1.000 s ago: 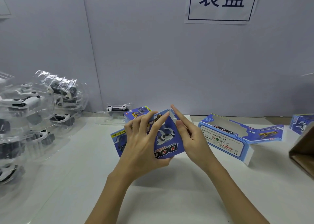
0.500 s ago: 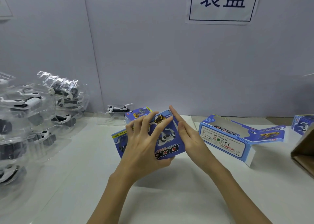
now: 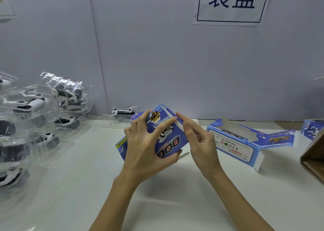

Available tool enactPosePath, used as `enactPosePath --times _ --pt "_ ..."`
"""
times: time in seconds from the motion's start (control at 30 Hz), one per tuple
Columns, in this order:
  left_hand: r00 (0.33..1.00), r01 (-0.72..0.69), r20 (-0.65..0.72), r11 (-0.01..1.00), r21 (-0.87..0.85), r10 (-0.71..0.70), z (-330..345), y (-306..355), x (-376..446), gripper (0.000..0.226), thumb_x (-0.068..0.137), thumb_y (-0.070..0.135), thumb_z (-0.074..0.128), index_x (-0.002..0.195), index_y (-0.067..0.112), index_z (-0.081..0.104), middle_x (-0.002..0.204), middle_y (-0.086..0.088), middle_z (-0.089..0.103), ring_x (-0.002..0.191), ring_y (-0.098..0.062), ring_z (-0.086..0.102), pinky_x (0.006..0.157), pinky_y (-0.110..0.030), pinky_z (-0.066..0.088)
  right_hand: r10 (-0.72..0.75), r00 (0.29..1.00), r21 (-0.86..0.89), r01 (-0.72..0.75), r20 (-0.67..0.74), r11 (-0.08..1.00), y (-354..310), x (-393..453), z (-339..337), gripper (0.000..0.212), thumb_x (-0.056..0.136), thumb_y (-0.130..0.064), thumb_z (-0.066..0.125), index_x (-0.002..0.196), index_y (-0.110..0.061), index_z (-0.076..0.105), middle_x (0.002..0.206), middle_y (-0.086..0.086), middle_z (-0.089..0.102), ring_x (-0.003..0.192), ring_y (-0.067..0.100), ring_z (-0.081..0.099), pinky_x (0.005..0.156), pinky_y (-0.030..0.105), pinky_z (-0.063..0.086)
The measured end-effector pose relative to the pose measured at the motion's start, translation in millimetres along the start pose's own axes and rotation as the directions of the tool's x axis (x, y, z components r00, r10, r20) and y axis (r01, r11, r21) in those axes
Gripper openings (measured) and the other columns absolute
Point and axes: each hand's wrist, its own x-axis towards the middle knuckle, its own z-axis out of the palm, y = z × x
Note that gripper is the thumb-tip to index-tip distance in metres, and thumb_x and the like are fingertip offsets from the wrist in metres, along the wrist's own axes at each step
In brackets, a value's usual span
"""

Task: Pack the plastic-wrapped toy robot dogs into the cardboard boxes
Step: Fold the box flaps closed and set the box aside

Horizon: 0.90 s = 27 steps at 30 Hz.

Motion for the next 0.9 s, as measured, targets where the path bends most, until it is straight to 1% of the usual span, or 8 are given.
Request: enactPosePath --times 0.2,0.3,0.37,0.47,0.53,0.73,0.8,0.9 --pt "1.000 0.000 -0.004 1.000 0.007 0.000 3 2 -1 0.084 0.073 0.070 0.071 0.147 0.053 0.036 0.157 -0.012 0.039 0.140 -0.032 0.039 0.104 -0.049 0.035 0.003 0.999 0.002 -0.003 -0.046 1.000 3 -5 12 0.044 0.102 -0.042 0.044 0.144 -0.036 0.059 0.146 -0.007 0.061 0.128 0.013 0.064 0.069 0.021 0.061" --pt "1.000 -0.002 0.002 1.000 0.016 0.002 5 0 -1 0.086 0.073 0.068 0.073 0.148 0.053 0.034 0.158 -0.011 0.037 0.141 -0.032 0.037 0.105 -0.050 0.035 -0.017 1.000 -0.019 0.018 0.017 1.000 5 -7 12 0.050 0.102 -0.053 0.042 0.149 -0.040 0.052 0.155 -0.007 0.052 0.138 0.017 0.055 0.079 0.029 0.064" --pt "1.000 0.004 -0.012 1.000 0.002 -0.004 6 -2 -2 0.085 0.073 0.069 0.071 0.148 0.052 0.035 0.159 -0.010 0.036 0.142 -0.031 0.036 0.107 -0.047 0.033 -0.036 0.997 -0.065 0.041 0.071 0.997 7 -8 12 0.056 0.097 -0.057 0.048 0.152 -0.045 0.048 0.158 -0.012 0.046 0.144 0.017 0.048 0.084 0.036 0.064" --pt "1.000 0.012 -0.019 1.000 -0.009 -0.012 7 -4 -3 0.084 0.074 0.071 0.068 0.149 0.053 0.034 0.159 -0.009 0.035 0.142 -0.029 0.035 0.108 -0.045 0.031 -0.083 0.993 -0.165 0.097 0.085 0.982 9 -8 11 0.057 0.099 -0.042 0.061 0.152 -0.050 0.042 0.158 -0.015 0.045 0.144 0.017 0.048 0.083 0.036 0.065" --pt "1.000 0.013 -0.022 1.000 -0.001 -0.013 7 -3 -3 0.085 0.075 0.071 0.068 0.150 0.055 0.033 0.159 -0.010 0.035 0.142 -0.029 0.035 0.108 -0.045 0.030 -0.105 0.990 -0.184 0.121 0.091 0.976 11 -8 11 0.057 0.100 -0.037 0.059 0.152 -0.052 0.041 0.159 -0.015 0.044 0.145 0.017 0.046 0.082 0.033 0.065" --pt "0.999 0.033 -0.034 0.999 0.010 -0.033 8 -1 -3 0.086 0.075 0.073 0.066 0.151 0.052 0.033 0.158 -0.011 0.037 0.142 -0.030 0.037 0.107 -0.043 0.029 -0.145 0.984 -0.249 0.166 0.100 0.954 10 -8 14 0.053 0.102 -0.044 0.051 0.152 -0.054 0.036 0.163 -0.017 0.038 0.149 0.016 0.041 0.083 0.031 0.064" --pt "0.998 0.046 -0.031 0.999 -0.008 -0.046 7 -1 -3 0.088 0.074 0.073 0.068 0.151 0.048 0.034 0.158 -0.010 0.036 0.142 -0.030 0.037 0.109 -0.045 0.032 -0.132 0.986 -0.252 0.154 0.103 0.955 9 -8 15 0.053 0.101 -0.047 0.053 0.150 -0.060 0.035 0.162 -0.018 0.038 0.149 0.015 0.041 0.082 0.029 0.064" --pt "0.995 0.095 -0.024 0.993 -0.073 -0.097 4 0 -2 0.098 0.071 0.072 0.069 0.154 0.040 0.029 0.158 -0.007 0.038 0.140 -0.026 0.040 0.109 -0.051 0.037 -0.095 0.988 -0.274 0.125 0.118 0.953 9 -6 13 0.066 0.098 -0.040 0.062 0.155 -0.056 0.032 0.161 -0.018 0.040 0.146 0.014 0.045 0.080 0.030 0.065"
